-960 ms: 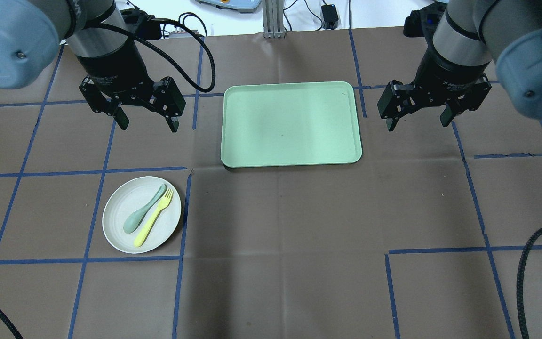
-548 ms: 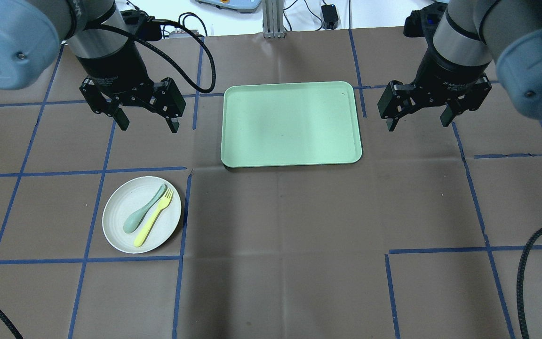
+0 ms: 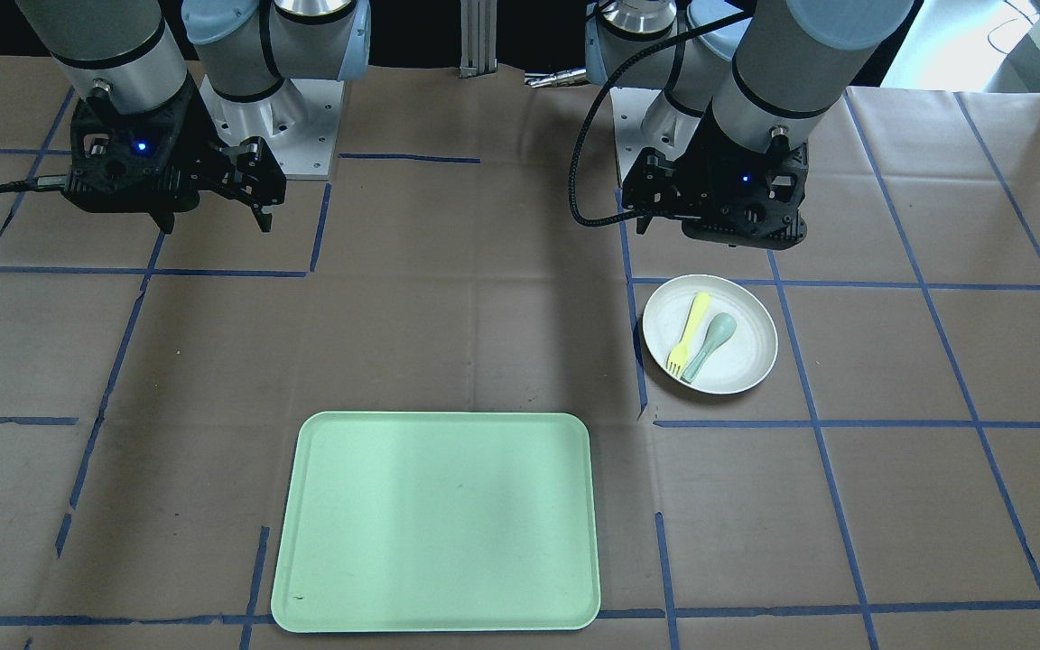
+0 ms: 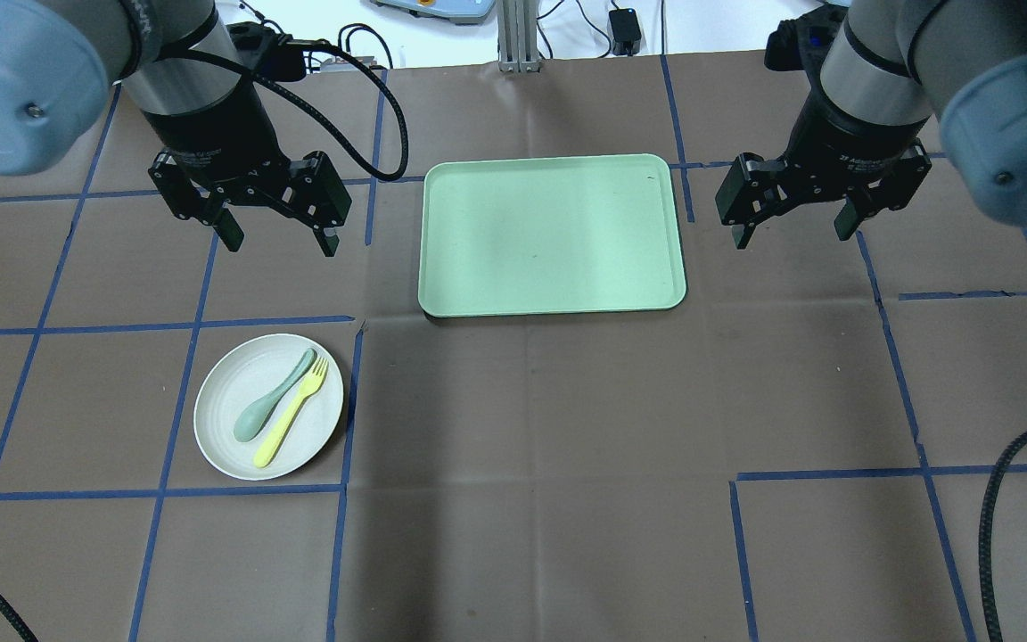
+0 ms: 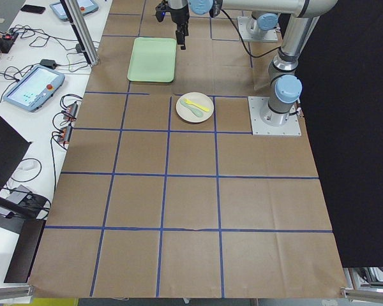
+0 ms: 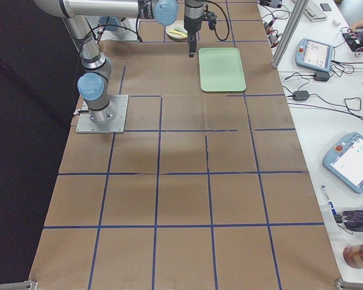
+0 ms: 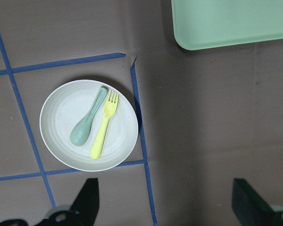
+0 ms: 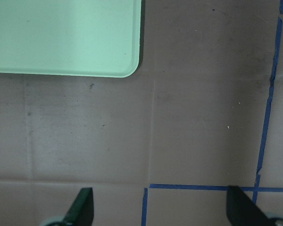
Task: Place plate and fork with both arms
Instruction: 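Lower the left gripper to the rim of the white plate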
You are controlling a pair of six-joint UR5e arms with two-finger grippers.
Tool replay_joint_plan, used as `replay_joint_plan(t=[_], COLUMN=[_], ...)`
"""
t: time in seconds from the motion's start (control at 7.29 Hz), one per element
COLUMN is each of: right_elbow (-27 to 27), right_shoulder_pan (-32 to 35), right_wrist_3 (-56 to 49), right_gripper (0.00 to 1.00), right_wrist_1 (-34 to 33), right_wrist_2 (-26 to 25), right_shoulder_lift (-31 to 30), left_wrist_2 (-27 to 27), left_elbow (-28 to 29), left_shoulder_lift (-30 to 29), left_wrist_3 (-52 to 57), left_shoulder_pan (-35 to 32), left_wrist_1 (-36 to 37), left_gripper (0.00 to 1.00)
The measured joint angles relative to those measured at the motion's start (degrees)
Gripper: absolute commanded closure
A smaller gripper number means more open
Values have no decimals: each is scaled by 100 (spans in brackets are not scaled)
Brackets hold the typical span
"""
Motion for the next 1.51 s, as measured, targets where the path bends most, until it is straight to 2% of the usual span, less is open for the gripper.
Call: replay_joint_plan(t=[0.41, 0.69, 0.96, 1.1, 1.51], right_elbow=[0, 0, 0, 0, 0], right_shoulder_pan=[0, 3, 6, 6, 7], right_wrist_3=[0, 0, 0, 0, 0], right_gripper=[0, 0, 0, 0, 0], right_wrist_1=[0, 2, 3, 4, 5], right_wrist_2=[-1, 1, 1, 2, 0], right_shoulder_lift=[-2, -6, -8, -7, -4], left_wrist_2=[3, -33, -65, -74, -124], left_elbow=[-268, -823, -1740, -2075, -2464], left_shoulder_lift=[18, -11, -11, -41, -625], left_wrist_3=[150, 1332, 2787, 3426, 4974], left_shoulder_pan=[90, 507, 1172, 1546, 2339], left_wrist_1=[56, 557, 1519, 1763, 2268], left_gripper=[1, 1, 1, 1, 1])
